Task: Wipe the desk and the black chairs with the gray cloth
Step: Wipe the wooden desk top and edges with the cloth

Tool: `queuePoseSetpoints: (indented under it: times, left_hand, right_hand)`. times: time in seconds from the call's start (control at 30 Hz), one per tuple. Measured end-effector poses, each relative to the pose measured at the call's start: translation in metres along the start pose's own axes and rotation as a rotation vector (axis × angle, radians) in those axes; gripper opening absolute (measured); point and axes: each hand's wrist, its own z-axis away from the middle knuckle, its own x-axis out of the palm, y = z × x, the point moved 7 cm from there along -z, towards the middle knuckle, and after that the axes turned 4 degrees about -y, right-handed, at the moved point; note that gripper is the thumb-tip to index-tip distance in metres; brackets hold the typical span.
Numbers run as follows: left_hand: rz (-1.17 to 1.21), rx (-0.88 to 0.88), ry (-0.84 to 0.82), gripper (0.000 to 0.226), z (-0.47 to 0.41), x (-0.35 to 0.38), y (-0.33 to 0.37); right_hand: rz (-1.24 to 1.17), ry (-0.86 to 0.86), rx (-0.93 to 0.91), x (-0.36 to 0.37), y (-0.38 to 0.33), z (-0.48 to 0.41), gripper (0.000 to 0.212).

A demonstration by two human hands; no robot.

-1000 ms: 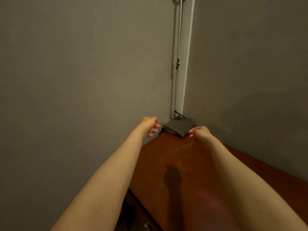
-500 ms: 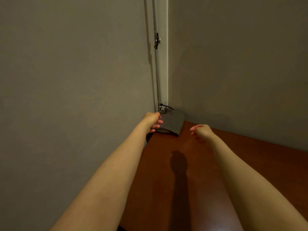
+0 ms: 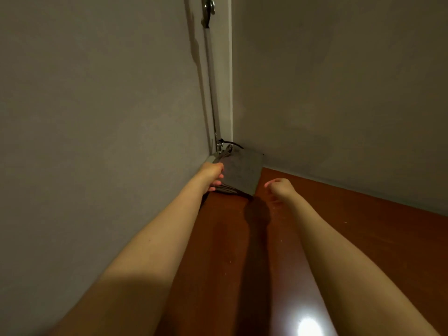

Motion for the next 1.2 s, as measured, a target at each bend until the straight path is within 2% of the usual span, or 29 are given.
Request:
queuePoseSetpoints:
  times: [0.17,0.3,0.4,0.53,0.7,0.73,0.87,1.0,1.03,1.1,1.17,1.2]
  left_hand:
    - [-0.187,0.068,0.152,0.037,-0.055,0.003,0.006]
    - [-0.383,0.049,0.217,0.058,-0.086,0.004,-0.003]
    - [-0.347,0.027,0.226,0.068,-0.109,0.004,-0.015]
    - [-0.289,0.003,0.228,0.078,-0.135,-0.002,-0.027]
    - [-0.566,-0.084,0.226,0.078,-0.152,-0.002,-0.032]
    - [-0.557,-0.081,0.226,0.075,-0.153,-0.001,-0.032]
    - [-0.427,-0.022,0.181,0.06,-0.151,0.009,-0.028]
    - [-0.195,0.146,0.271,0.071,-0.139,0.013,-0.004]
    - [-0.137,0.233,0.255,0.074,-0.134,0.017,0.01]
    - [0.007,0.34,0.059,0.07,-0.128,0.032,0.034]
    - [0.071,0.274,-0.25,0.049,-0.113,0.059,0.044]
    - [0.029,0.214,-0.386,0.034,-0.1,0.072,0.043]
  right_hand:
    - [-0.01,0.027,0.057,0.015,0.01,-0.046,0.014]
    - [-0.071,0.017,0.099,0.03,0.017,-0.076,0.045]
    - [-0.218,0.003,0.128,0.046,0.021,-0.095,0.05]
    - [-0.279,0.045,0.136,0.051,0.025,-0.11,0.042]
    - [-0.391,0.107,-0.032,0.05,0.006,-0.115,0.02]
    - [-0.437,0.091,-0.081,0.051,-0.002,-0.113,0.017]
    - [-0.549,0.043,-0.218,0.044,-0.036,-0.1,0.03]
    - [-0.595,-0.093,-0.262,0.019,-0.059,-0.083,0.031]
    - [-0.583,-0.143,-0.263,0.009,-0.063,-0.079,0.031]
    - [-0.545,-0.265,-0.262,-0.009,-0.067,-0.067,0.022]
    - [-0.505,-0.355,-0.265,-0.025,-0.066,-0.057,0.022]
    - [-0.484,-0.384,-0.265,-0.032,-0.064,-0.055,0.024]
